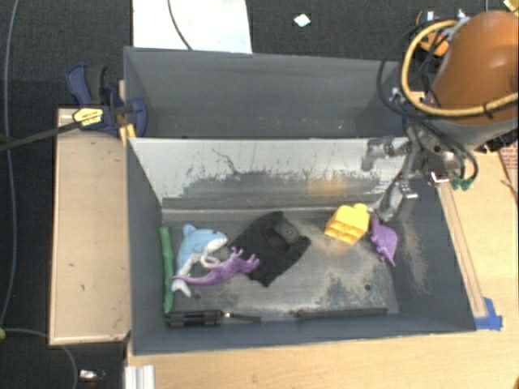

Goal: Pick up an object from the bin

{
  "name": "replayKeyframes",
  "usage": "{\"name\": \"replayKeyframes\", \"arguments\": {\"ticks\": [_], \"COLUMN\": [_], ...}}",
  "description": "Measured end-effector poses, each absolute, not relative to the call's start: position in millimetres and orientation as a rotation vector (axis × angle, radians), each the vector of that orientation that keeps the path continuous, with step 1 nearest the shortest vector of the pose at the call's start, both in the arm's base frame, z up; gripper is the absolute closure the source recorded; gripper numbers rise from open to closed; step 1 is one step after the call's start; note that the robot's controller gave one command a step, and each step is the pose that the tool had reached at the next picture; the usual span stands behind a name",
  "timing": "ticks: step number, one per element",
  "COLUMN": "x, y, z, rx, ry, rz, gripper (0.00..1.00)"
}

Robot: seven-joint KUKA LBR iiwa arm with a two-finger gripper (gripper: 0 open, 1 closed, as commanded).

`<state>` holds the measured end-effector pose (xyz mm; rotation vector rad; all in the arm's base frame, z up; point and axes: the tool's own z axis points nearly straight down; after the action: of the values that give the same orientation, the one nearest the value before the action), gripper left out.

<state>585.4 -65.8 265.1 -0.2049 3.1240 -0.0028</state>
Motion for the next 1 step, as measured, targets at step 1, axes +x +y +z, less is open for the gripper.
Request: {"name": "replayKeyframes", "arguments": {"ticks": [1], "x": [562.5], "y": [-49.3], "z": [173.3], "rx": [-0.319], "ry": [3.107], "rz": [-0.006], "gripper": [0.0]}}
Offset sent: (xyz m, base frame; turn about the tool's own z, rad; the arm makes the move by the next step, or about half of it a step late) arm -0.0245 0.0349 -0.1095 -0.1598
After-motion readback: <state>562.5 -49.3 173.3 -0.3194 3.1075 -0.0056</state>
